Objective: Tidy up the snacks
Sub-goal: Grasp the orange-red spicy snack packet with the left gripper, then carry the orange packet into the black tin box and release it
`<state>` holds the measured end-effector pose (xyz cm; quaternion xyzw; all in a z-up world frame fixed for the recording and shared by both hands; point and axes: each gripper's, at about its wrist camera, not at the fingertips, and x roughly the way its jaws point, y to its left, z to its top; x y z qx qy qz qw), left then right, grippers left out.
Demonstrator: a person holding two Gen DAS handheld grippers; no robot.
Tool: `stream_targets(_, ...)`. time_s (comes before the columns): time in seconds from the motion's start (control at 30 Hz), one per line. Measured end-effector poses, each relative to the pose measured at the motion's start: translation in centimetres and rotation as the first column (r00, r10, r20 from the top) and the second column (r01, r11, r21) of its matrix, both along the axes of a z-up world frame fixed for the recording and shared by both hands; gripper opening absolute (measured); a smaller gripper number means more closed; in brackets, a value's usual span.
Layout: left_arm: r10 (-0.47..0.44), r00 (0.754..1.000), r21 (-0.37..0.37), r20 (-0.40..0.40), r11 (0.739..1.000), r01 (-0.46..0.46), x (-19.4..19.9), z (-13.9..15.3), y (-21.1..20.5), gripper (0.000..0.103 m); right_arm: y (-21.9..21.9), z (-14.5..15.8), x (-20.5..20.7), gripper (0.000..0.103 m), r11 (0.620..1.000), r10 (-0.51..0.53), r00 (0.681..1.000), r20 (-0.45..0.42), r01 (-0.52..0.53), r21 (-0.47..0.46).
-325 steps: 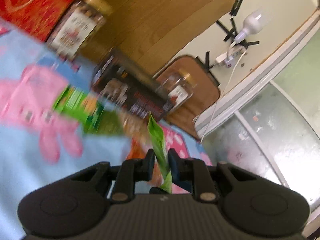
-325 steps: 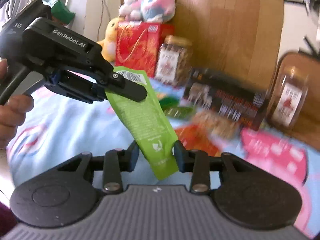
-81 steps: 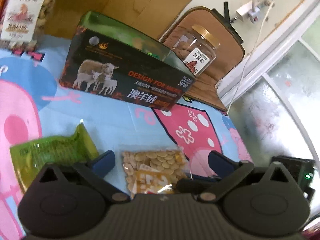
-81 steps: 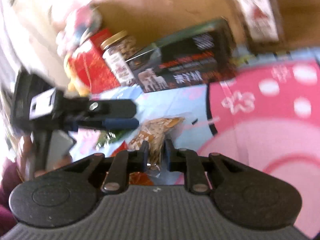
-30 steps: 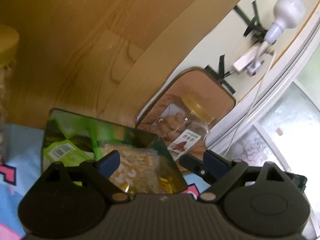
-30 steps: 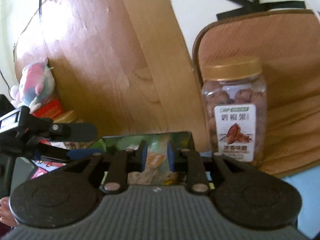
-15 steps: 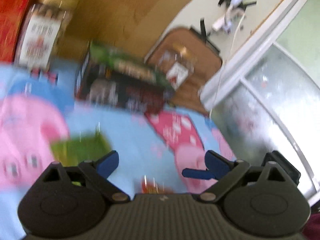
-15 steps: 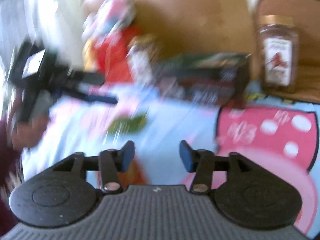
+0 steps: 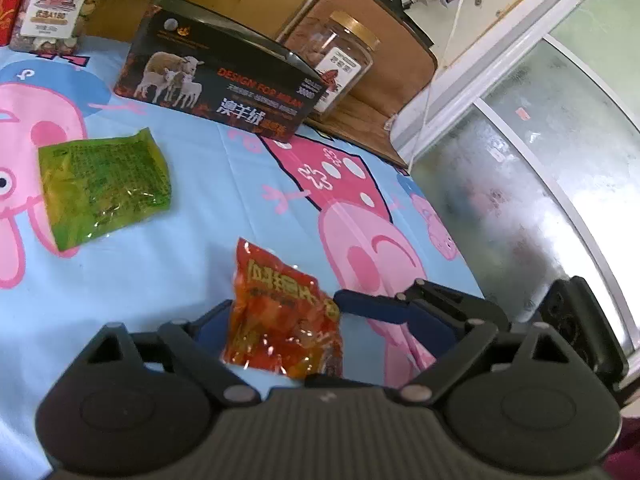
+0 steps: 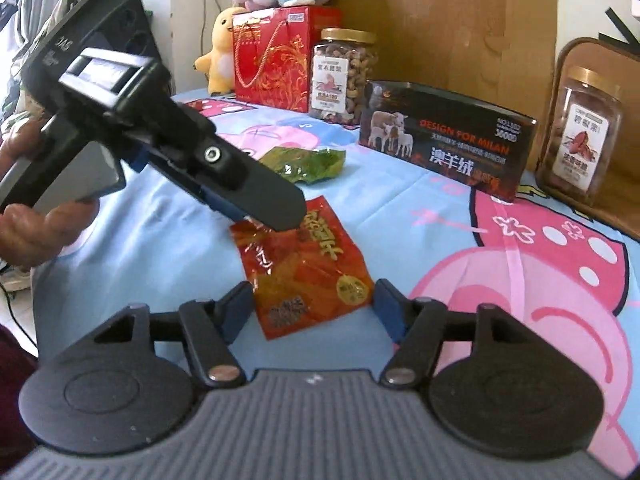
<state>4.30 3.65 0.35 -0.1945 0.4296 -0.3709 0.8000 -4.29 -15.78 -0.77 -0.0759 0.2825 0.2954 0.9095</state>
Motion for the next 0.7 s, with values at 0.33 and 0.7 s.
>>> stream_targets(0.33, 0.091, 0.996, 0.022, -0.022, 0.996, -0.090, 0.8, -0.5, 1.0, 0.038, 0.9, 0.1, -0.5, 0.036, 1.000, -0.017, 1.000, 0.011, 0.017, 0.023)
stream_targets(0.7, 0.097, 0.993, -0.034, 0.070, 0.995, -0.095, 2.9, 3.9, 1.4, 0.041, 1.1, 3.1, 0.6, 0.020, 0.995, 0.013, 0.998, 0.065, -0.019, 0.096)
